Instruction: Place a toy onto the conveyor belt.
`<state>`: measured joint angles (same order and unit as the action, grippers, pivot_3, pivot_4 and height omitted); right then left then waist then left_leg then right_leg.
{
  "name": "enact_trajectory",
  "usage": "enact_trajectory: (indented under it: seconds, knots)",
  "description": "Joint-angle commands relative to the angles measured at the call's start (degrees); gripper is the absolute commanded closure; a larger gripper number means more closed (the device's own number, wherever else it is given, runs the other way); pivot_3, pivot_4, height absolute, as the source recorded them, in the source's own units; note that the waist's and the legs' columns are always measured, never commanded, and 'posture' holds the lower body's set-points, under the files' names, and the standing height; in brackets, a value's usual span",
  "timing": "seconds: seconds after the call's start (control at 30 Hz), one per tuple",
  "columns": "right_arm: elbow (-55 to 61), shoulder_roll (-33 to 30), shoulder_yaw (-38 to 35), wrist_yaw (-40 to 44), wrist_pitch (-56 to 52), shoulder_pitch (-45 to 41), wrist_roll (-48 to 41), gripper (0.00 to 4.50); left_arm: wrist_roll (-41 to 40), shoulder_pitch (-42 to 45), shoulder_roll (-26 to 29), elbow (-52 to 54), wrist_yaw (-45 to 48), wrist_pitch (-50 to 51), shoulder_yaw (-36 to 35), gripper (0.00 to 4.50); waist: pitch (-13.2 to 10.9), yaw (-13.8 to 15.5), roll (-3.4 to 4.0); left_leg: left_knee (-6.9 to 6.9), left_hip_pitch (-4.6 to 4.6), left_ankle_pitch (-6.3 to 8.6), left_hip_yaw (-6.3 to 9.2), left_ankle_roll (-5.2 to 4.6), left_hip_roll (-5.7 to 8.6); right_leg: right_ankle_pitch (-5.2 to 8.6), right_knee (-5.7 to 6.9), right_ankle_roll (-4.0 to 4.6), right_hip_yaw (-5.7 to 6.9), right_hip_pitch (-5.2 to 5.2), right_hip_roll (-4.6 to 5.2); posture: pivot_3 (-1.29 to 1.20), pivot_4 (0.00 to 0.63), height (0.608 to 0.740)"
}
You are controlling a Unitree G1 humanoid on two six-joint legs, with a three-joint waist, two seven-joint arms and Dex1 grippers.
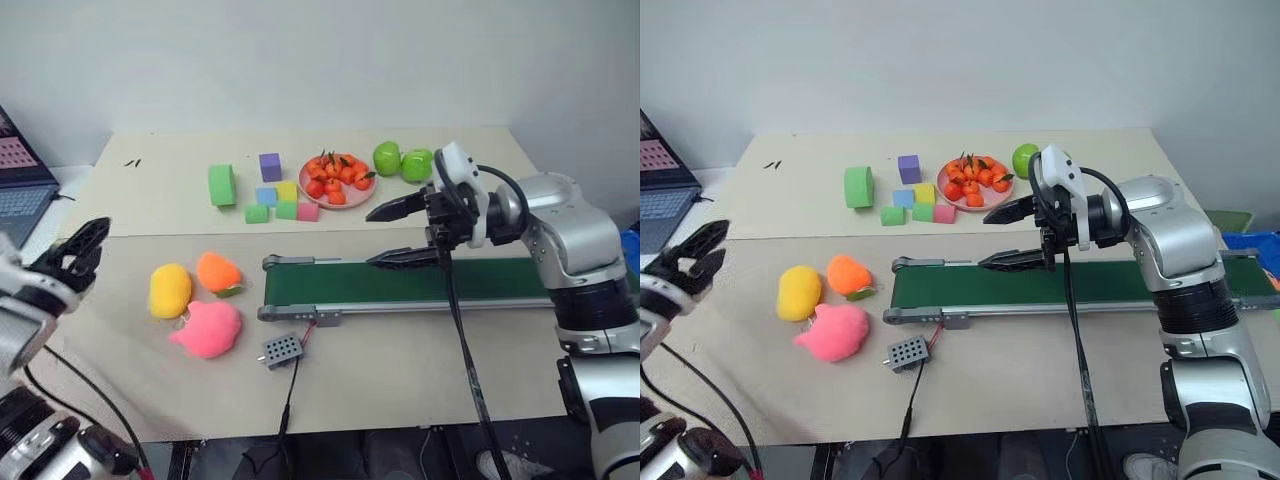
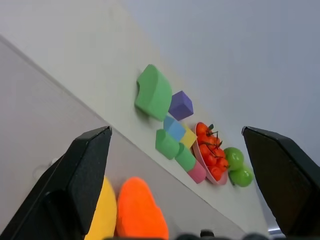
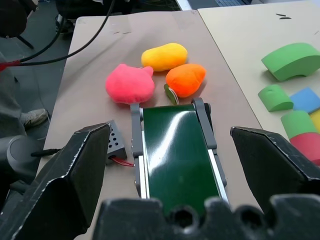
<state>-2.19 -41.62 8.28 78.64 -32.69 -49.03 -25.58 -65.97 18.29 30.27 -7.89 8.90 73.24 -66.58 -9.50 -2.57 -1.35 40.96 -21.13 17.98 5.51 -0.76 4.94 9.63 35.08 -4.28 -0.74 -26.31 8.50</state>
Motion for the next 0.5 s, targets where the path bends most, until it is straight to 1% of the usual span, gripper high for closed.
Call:
enact_trajectory:
  seconds: [0.03, 0.13, 0.2, 0.3, 0.33, 0.4, 0.5]
  knots:
    - [0.2, 0.2, -0.6, 0.4, 1.5, -1.4, 0.1, 0.00, -7.7, -4.4, -0.1, -1.5, -1.3, 2.3, -4.5, 0.04, 0.0, 0.2, -0.02, 0.00, 0.00, 0.00, 0.01, 0.00, 0.00, 0.00, -0.01, 0.00, 0.01, 0.00, 0.00, 0.00, 0.150, 0.740]
    - [-0.4, 0.7, -0.2, 0.8, 1.9, -1.7, 0.6, 0.00, -12.9, -12.4, -1.7, -3.4, 0.3, 5.2, -5.2, 0.04, 0.0, 0.2, -0.02, 0.01, 0.06, -0.01, 0.01, 0.02, 0.00, 0.00, -0.02, 0.01, -0.03, 0.02, 0.00, 0.00, 0.150, 0.740]
    - [-0.8, 0.8, -0.1, 1.1, 2.2, -1.8, 0.9, 0.00, -18.8, -15.4, -2.9, -4.4, 0.4, 5.3, -5.6, 0.04, 0.0, 0.2, -0.02, -0.01, 0.09, 0.00, 0.00, 0.02, 0.00, 0.00, -0.02, 0.01, -0.05, 0.03, 0.00, 0.00, 0.150, 0.740]
    - [-1.3, 1.0, 0.1, 1.6, 2.7, -2.0, 1.4, 0.00, -25.9, -21.7, -4.5, -3.5, 2.1, 6.9, -3.4, 0.04, 0.0, 0.5, -0.07, 0.00, 0.12, -0.01, 0.01, 0.04, -0.04, 0.02, -0.05, 0.03, -0.04, 0.02, 0.00, 0.00, 0.150, 0.740]
    - [-1.3, 1.0, 0.1, 1.7, 2.8, -2.0, 1.6, 0.00, -27.0, -23.7, -4.9, -3.3, 2.6, 6.9, -2.5, 0.04, 0.0, 0.5, -0.07, -0.01, 0.15, -0.01, 0.01, 0.04, -0.03, 0.02, -0.04, 0.04, -0.05, 0.04, 0.00, 0.00, 0.150, 0.740]
    - [-1.3, 1.3, 0.1, 1.7, 2.9, -2.4, 1.9, 0.00, -25.8, -26.9, -5.7, -4.4, 2.4, 4.7, -1.0, 0.04, 0.1, 0.6, -0.06, -0.02, 0.16, -0.01, 0.01, 0.04, -0.03, 0.03, -0.05, 0.04, -0.07, 0.05, 0.00, 0.00, 0.150, 0.740]
    - [-1.7, 1.2, -0.1, 1.7, 3.0, -3.3, 2.0, 0.00, -26.9, -29.6, -6.5, -4.4, 3.7, 3.5, 1.8, 0.04, 0.1, 0.7, -0.06, -0.09, 0.24, -0.01, -0.02, 0.05, -0.03, 0.05, -0.07, 0.09, -0.09, 0.07, 0.00, 0.00, 0.150, 0.740]
